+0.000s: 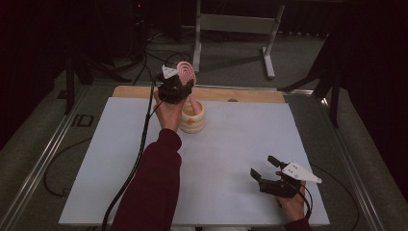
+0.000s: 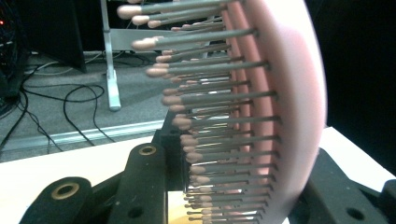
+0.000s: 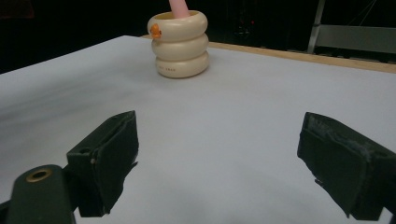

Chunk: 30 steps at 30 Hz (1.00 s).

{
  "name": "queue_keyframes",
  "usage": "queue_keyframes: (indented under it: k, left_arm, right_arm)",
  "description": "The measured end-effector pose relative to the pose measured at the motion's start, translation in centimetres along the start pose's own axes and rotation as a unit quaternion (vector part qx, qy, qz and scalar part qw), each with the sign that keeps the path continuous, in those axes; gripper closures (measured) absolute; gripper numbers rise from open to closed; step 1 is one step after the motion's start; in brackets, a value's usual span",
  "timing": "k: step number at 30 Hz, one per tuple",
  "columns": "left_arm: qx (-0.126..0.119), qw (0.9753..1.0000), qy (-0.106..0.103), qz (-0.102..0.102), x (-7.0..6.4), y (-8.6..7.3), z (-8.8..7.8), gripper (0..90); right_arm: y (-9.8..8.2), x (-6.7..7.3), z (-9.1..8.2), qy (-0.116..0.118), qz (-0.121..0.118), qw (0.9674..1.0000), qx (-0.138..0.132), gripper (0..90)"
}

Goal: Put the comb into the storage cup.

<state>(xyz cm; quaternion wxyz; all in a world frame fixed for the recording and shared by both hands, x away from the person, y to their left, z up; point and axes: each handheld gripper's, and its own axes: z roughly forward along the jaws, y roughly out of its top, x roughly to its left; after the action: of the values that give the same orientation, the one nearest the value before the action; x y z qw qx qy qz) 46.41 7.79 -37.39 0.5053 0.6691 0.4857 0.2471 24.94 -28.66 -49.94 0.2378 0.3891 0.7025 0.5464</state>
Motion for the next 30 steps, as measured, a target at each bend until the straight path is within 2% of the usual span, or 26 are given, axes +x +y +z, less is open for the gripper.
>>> queue_keyframes:
  k: [22, 25, 30]
  left_arm:
    - [0.011, 0.9999, 0.0, -0.005, 0.0, -0.9, 0.8, 63.4]
    - [0.016, 0.9999, 0.002, 0.001, -0.2, -1.1, 0.9, 63.4]
    - [0.018, 0.9998, 0.001, -0.001, -0.3, -1.3, 1.2, 63.4]
  right_arm:
    - [-0.1, 0.0, 0.1, 0.002, 0.0, 1.0, 0.002, 12.8]
    - [-0.1, 0.0, 0.1, 0.003, 0.0, 1.0, 0.002, 12.8]
    - [-0.1, 0.0, 0.1, 0.004, 0.0, 1.0, 0.002, 12.8]
